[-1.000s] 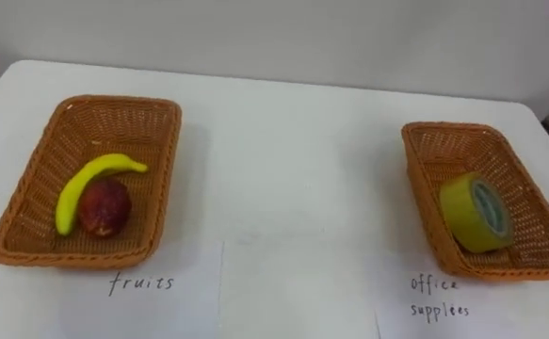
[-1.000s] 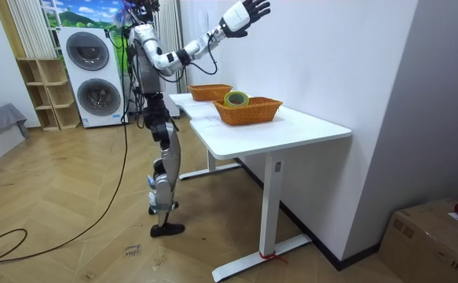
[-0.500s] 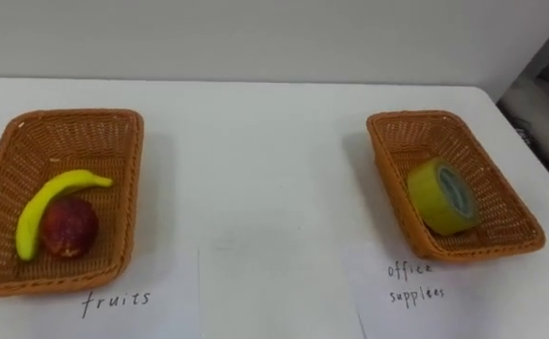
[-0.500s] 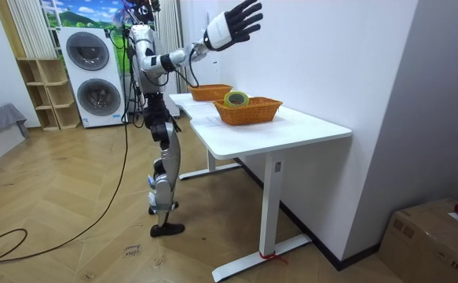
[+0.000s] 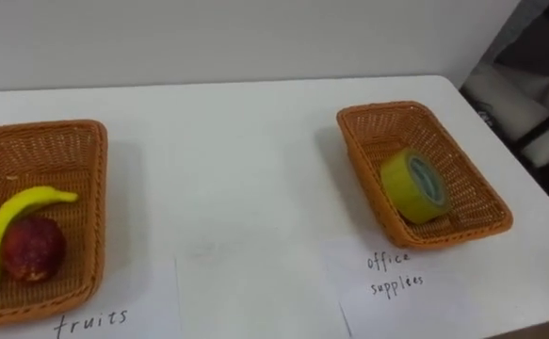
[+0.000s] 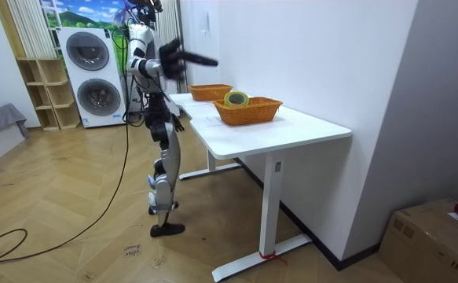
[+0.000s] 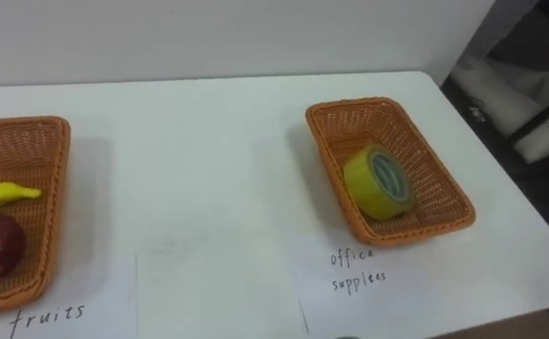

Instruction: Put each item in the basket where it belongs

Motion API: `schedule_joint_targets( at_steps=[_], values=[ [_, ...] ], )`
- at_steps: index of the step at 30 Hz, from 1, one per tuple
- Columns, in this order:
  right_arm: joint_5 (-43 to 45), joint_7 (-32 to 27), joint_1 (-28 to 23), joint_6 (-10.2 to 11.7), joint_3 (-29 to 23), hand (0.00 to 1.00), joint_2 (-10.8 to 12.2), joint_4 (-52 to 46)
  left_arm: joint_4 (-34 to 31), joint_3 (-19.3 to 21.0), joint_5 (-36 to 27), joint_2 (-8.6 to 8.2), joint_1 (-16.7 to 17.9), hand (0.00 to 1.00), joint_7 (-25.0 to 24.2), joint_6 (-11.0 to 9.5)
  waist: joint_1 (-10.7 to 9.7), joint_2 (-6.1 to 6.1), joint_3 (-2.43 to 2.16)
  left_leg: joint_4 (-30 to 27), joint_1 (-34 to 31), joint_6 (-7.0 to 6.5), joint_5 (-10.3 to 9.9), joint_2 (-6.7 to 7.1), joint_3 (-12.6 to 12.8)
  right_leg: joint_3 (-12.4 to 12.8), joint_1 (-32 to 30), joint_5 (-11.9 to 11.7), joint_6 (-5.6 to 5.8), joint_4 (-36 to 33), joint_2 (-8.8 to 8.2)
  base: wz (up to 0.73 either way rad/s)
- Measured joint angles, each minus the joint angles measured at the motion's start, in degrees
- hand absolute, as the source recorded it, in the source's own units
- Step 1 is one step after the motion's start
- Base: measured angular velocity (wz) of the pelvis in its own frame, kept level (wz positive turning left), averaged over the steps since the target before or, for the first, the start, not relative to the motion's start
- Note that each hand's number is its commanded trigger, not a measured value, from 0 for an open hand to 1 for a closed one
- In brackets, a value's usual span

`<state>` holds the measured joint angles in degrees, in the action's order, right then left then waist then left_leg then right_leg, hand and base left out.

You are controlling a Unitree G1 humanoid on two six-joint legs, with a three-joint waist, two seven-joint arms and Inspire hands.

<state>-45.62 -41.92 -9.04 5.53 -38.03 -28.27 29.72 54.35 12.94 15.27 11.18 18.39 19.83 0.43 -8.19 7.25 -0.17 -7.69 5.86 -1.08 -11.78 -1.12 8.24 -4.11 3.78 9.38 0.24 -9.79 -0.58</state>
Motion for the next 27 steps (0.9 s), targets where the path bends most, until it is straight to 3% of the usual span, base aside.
schedule_joint_targets(
  at_steps=[3, 5, 11, 15, 18, 24, 27],
  values=[
    [-1.19, -2.09, -0.61, -0.03, -0.55, 0.00, 1.95, 3.77, -0.95, -0.02, -0.03, -0.01, 0.36, 0.00, 0.01, 0.01, -1.04, -1.34, 0.13, 0.10, -0.47, -0.10, -0.33, 0.06, 0.73, 0.89, -0.77, -0.03, -0.04, -0.13, 0.02, -0.15],
    [-1.40, -2.52, -1.92, 0.01, -0.56, 0.00, 3.37, 5.18, -1.79, 0.00, -0.03, 0.28, 0.43, 0.00, 0.38, 0.00, -1.31, -1.55, 0.11, 0.21, -0.48, -0.11, -0.34, 0.22, 0.85, 0.92, -0.75, -0.01, -0.03, -0.09, 0.05, 0.00],
    [-1.71, -0.38, -5.53, 0.15, -0.58, 0.00, 10.18, 10.73, -2.74, -0.18, 0.01, -1.09, -0.13, 0.00, 0.43, -0.46, -1.03, -2.62, -0.19, 0.09, -0.38, -0.15, -0.36, 0.48, 0.89, 1.07, -0.75, -0.01, -0.02, 0.01, 0.06, 0.00],
    [-1.96, -0.28, -5.96, 0.12, -0.10, 0.00, 14.13, 16.20, -2.46, -0.13, 0.07, -1.28, 0.44, 0.00, -0.57, -0.45, -0.65, -3.53, 0.10, 0.19, -0.21, -0.19, -0.39, 0.53, 0.95, 1.13, -0.70, -0.01, -0.02, -0.05, 0.02, 0.00],
    [-1.92, 2.11, -6.19, -0.12, 1.38, 0.00, 15.54, 20.44, -2.47, 0.15, 0.12, -1.75, 0.62, 0.00, -1.40, -0.34, -0.12, -4.40, 0.03, 0.19, -0.18, -0.24, -0.43, 0.57, 0.92, 1.11, -0.75, 0.01, 0.02, -0.08, -0.02, 0.00],
    [-0.26, 8.47, -6.09, -1.79, 11.20, 0.00, 18.25, 26.41, -0.43, -0.70, 0.00, -2.39, 0.39, 0.00, -1.70, -0.17, 0.79, -5.00, 0.02, 0.10, 0.73, -0.22, -0.45, 0.60, 0.74, 0.77, 0.24, 0.09, 0.09, 0.04, -0.11, 0.00],
    [5.62, 13.86, -5.39, -2.92, 20.29, 0.00, 19.28, 29.71, 3.77, -1.90, 0.56, -2.90, -1.14, 0.00, -1.66, -0.09, 2.81, -5.23, 0.16, -0.11, 0.94, -0.36, -0.65, 0.77, 0.51, 0.83, 0.21, 0.23, 0.24, 0.16, -0.23, 0.00]
  ],
)
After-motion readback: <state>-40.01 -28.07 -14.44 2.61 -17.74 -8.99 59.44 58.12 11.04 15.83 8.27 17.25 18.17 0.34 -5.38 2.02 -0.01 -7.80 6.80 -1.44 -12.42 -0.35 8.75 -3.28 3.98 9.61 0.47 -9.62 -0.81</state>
